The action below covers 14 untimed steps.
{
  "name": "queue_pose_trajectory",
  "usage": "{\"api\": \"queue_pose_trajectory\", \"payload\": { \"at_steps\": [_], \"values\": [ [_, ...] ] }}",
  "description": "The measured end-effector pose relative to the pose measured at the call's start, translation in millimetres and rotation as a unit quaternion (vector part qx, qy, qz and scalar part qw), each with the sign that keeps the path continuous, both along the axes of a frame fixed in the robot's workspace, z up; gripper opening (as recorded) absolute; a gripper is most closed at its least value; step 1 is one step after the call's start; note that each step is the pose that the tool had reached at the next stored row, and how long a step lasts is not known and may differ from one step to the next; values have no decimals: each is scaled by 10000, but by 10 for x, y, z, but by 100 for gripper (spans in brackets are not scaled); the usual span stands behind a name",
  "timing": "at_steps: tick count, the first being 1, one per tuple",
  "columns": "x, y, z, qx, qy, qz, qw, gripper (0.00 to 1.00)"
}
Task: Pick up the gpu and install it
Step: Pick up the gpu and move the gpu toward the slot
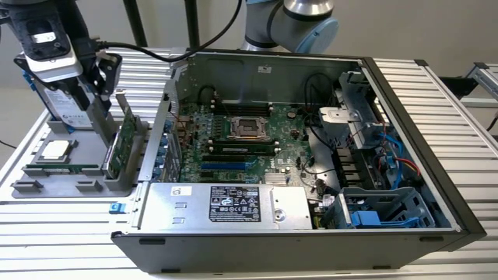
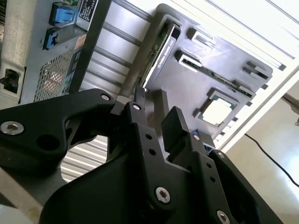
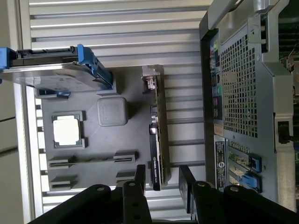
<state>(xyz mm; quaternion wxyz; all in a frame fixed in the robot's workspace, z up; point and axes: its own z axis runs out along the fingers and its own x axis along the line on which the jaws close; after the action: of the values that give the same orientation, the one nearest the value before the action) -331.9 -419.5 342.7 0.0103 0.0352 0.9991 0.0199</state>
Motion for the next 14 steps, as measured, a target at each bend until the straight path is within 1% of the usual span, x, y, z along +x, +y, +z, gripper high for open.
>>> {"api": "queue_pose_trajectory", "payload": {
  "at_steps": [14],
  "values": [
    [1,-3,-45,-1,0,0,10000,100]
  ]
}}
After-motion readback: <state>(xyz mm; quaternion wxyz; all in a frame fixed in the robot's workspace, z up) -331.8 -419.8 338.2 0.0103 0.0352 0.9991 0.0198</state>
